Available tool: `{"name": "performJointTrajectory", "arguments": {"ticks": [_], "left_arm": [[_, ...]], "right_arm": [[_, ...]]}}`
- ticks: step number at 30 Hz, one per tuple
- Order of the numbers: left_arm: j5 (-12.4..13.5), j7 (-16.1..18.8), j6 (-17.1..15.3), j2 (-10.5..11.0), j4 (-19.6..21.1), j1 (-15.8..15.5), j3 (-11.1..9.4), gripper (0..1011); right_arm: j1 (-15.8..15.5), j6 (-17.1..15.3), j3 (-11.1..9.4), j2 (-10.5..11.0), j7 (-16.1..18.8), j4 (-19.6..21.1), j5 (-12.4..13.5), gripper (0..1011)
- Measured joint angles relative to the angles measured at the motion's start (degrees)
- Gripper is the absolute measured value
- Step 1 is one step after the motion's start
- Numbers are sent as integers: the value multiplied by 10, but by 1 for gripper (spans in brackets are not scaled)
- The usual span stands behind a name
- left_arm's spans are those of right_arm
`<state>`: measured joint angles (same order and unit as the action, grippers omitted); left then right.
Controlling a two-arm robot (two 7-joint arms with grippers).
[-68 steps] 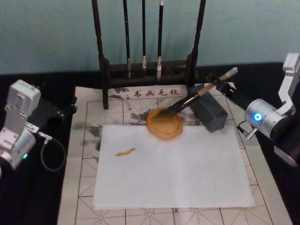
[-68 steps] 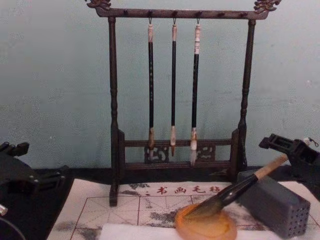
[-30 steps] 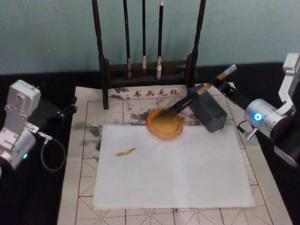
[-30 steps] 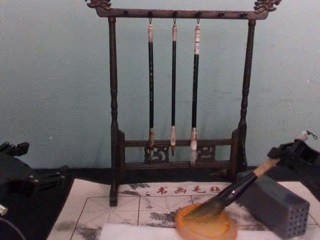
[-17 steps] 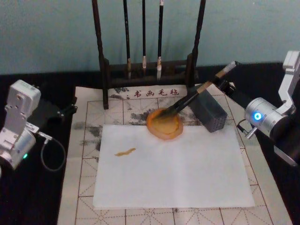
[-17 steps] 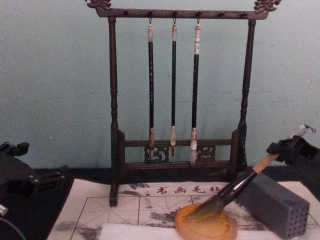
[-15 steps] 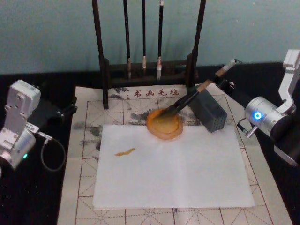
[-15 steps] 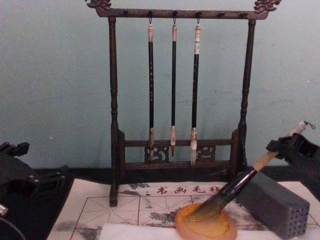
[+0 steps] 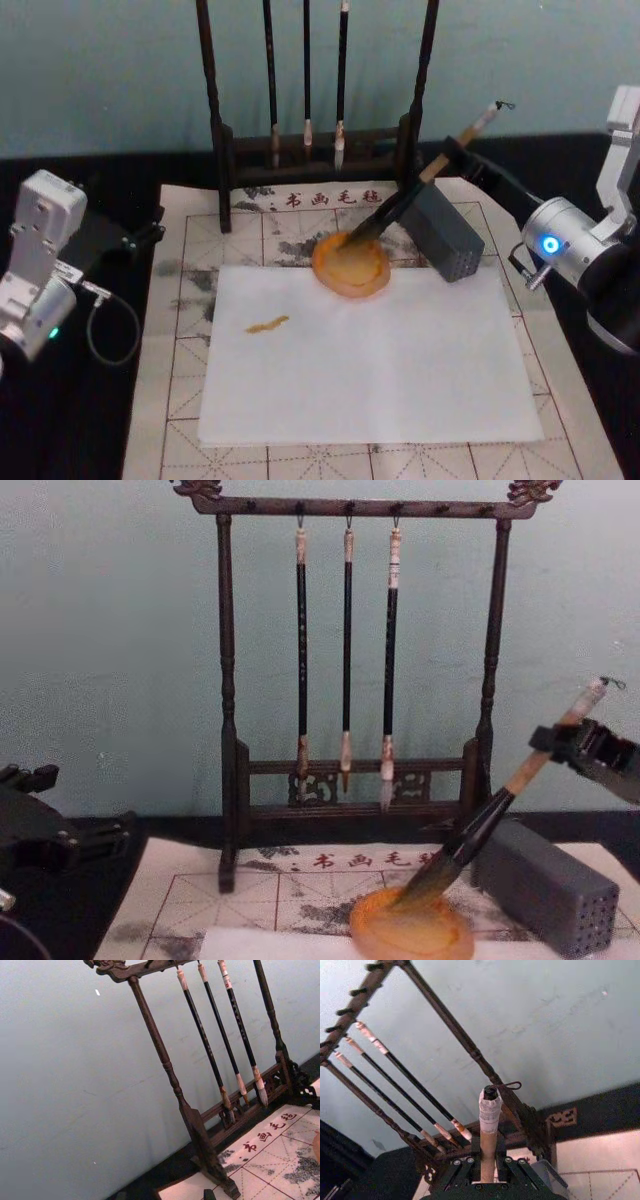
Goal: Pick up the brush from the inkstone, write on the paper, then place the brush back to its original position.
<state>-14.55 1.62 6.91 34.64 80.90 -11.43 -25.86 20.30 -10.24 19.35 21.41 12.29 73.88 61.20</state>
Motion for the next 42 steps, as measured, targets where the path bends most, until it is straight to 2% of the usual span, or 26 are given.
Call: {"name": "performJointTrajectory", "arguments": {"ticks": [4, 12, 29, 37, 42], "left_arm": [[0, 0, 0, 0, 0, 0, 0, 1001], [0, 0, 0, 0, 0, 0, 0, 1001], [0, 0, 0, 0, 0, 0, 0, 1001], [0, 0, 0, 0, 0, 0, 0, 1001], [0, 0, 0, 0, 0, 0, 0, 1001]], "right_arm": [[-2, 22, 8, 5, 6, 6, -21, 198], [-4, 41, 8, 7, 8, 14, -48, 198], [-14, 42, -10, 5, 7, 31, -68, 198], [-34, 43, -20, 19, 14, 68, -74, 198], [-50, 55, -13, 40, 45, 99, -95, 198]]}}
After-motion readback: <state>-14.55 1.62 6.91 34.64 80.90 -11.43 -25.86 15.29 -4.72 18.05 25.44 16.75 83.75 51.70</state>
